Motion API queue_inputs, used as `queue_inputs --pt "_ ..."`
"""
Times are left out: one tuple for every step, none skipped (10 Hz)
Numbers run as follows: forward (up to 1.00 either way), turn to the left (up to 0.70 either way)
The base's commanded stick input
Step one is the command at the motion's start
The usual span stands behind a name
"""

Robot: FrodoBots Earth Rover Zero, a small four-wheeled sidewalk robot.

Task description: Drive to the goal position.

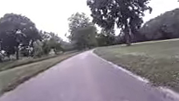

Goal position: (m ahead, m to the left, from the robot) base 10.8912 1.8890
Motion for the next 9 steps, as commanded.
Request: queue_inputs --pt "0.7 0.0" --pt "0.7 0.0" --pt "0.7 0.0" --pt "0.7 0.0" --pt "0.7 0.0" --pt "0.7 0.0" --pt "0.7 0.0" --pt "0.7 0.0" --pt "0.7 0.0"
